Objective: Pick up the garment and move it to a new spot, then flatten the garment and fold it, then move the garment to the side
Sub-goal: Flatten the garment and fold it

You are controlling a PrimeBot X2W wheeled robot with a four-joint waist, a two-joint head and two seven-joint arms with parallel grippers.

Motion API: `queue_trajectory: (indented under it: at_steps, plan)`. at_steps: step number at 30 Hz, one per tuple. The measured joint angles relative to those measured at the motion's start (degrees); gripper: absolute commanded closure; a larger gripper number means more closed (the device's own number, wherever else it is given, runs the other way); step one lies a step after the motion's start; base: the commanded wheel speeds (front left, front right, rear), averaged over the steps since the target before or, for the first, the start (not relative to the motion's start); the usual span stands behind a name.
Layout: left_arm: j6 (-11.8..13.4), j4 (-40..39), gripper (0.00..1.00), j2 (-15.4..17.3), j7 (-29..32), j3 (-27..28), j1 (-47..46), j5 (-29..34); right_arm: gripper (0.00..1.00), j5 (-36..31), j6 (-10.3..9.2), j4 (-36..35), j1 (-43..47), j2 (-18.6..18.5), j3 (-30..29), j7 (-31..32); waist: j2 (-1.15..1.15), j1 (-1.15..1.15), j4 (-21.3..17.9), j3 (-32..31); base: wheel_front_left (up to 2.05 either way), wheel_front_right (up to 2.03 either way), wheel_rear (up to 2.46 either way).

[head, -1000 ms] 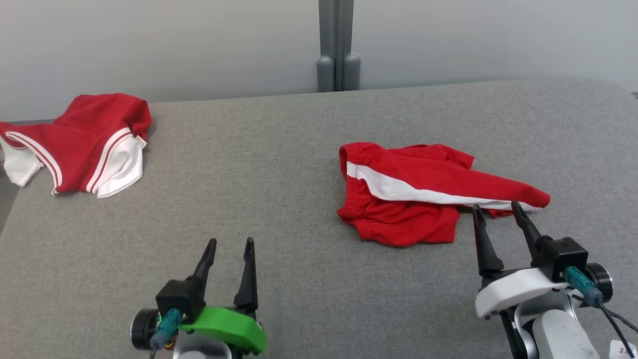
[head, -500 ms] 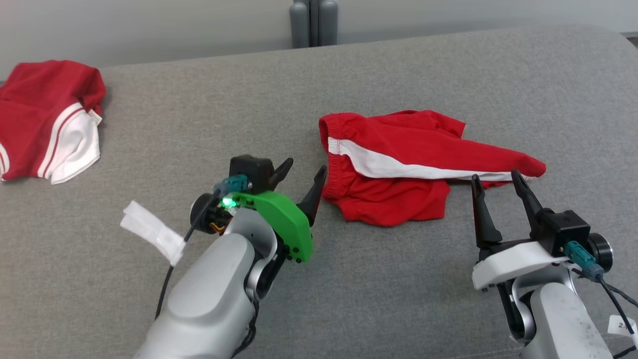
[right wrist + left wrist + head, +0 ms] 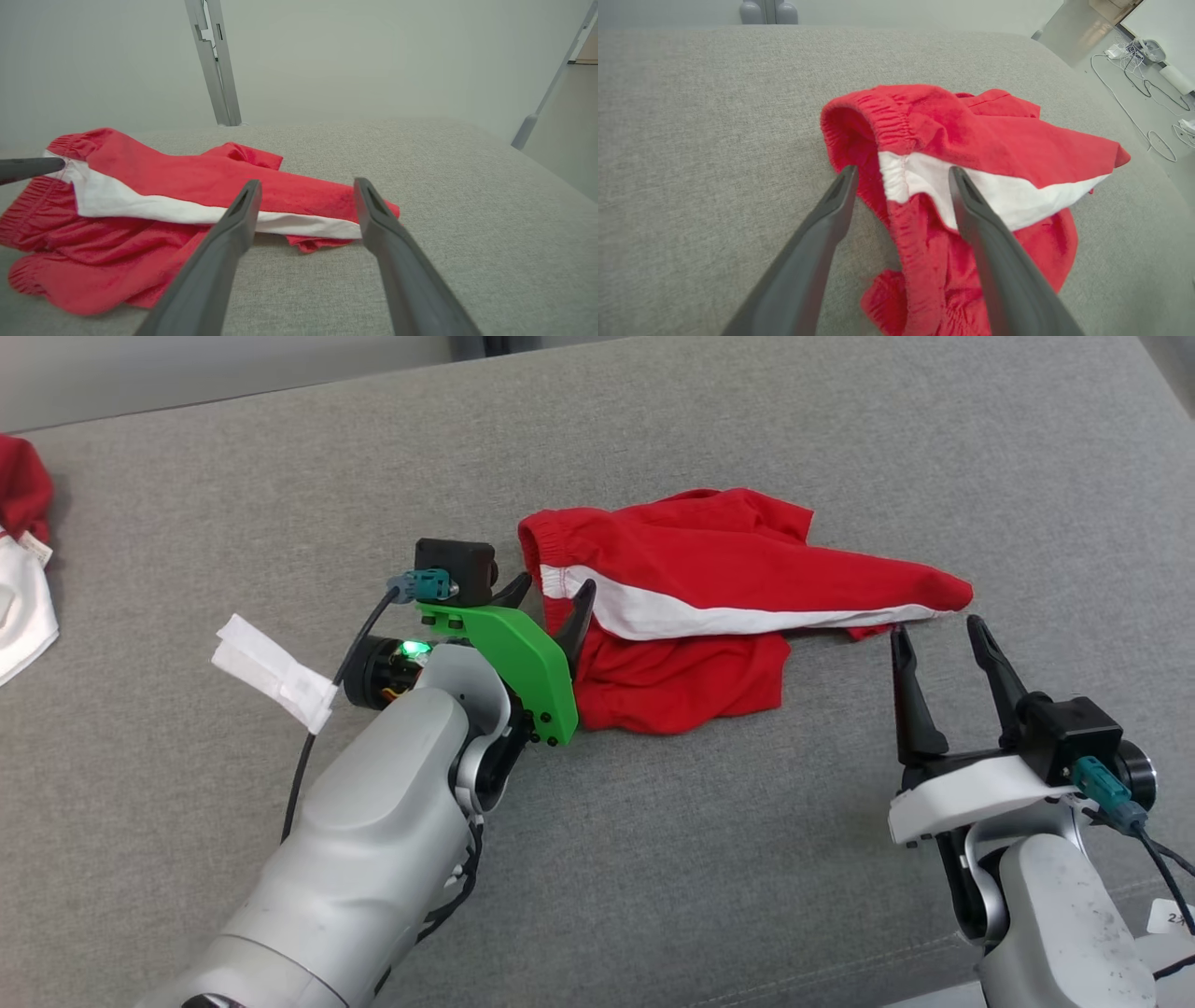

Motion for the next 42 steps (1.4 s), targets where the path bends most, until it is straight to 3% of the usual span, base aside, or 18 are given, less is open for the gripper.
queue_trajectory:
  at_steps: [1,3,5,14,24,35,36,37,39,42]
  plan:
    - [0.1,0.3,0.07,0.0,-0.8,-0.4,-0.2,-0.7,0.00,0.0,0.00,0.1,0.0,0.0,-0.4,0.0,0.00,0.00,-0.3,0.2,0.00,0.00,0.00]
    - [0.6,1.2,0.58,0.0,-2.3,-0.9,-0.7,-1.5,0.00,-0.2,0.00,0.5,0.2,0.0,-1.2,0.0,0.00,0.00,-0.8,0.4,0.00,0.00,0.00]
    - [0.7,1.5,1.00,0.0,-3.7,-1.5,-0.9,-2.8,0.00,-1.0,0.00,0.7,0.4,0.0,-2.6,0.0,0.00,0.00,-1.0,0.4,0.00,0.00,0.00]
    - [2.3,-0.9,1.00,0.0,-12.3,-6.6,1.5,-7.6,0.00,-7.4,0.00,6.0,1.7,-0.3,-8.7,0.0,0.00,0.00,1.0,0.1,0.00,0.00,0.00]
    - [5.4,-4.4,1.00,0.0,-15.8,-11.0,1.4,-11.1,0.00,-9.6,0.01,13.2,-4.7,-3.4,-8.5,0.0,0.00,-0.01,2.5,1.5,0.00,0.00,0.00]
    - [6.0,-4.1,1.00,0.0,-16.4,-12.6,-1.5,-11.9,0.00,-13.2,0.02,24.2,-13.5,-7.9,-6.4,0.0,0.00,-0.01,3.3,4.1,0.00,0.00,0.00]
    - [6.0,-4.0,1.00,0.0,-16.5,-12.6,-1.7,-11.9,0.17,-13.2,0.02,24.8,-14.1,-8.1,-5.9,0.0,0.00,-0.01,3.4,4.2,0.00,0.00,0.00]
    - [6.0,-3.9,1.00,0.0,-16.5,-12.7,-1.8,-11.9,0.47,-13.2,0.02,25.5,-14.7,-8.2,-5.3,0.0,0.00,0.00,3.5,4.4,0.00,0.00,0.00]
    - [6.0,-3.7,1.00,0.0,-16.6,-12.8,-2.0,-11.9,0.61,-12.6,0.02,26.6,-15.5,-8.3,-4.5,0.0,0.00,0.00,3.6,4.6,0.00,0.00,0.00]
    - [6.0,-3.6,1.00,0.0,-16.6,-12.7,-2.3,-12.0,0.67,-11.5,0.02,28.6,-16.2,-8.4,-3.1,0.0,0.00,0.00,3.6,4.8,0.00,0.00,0.00]
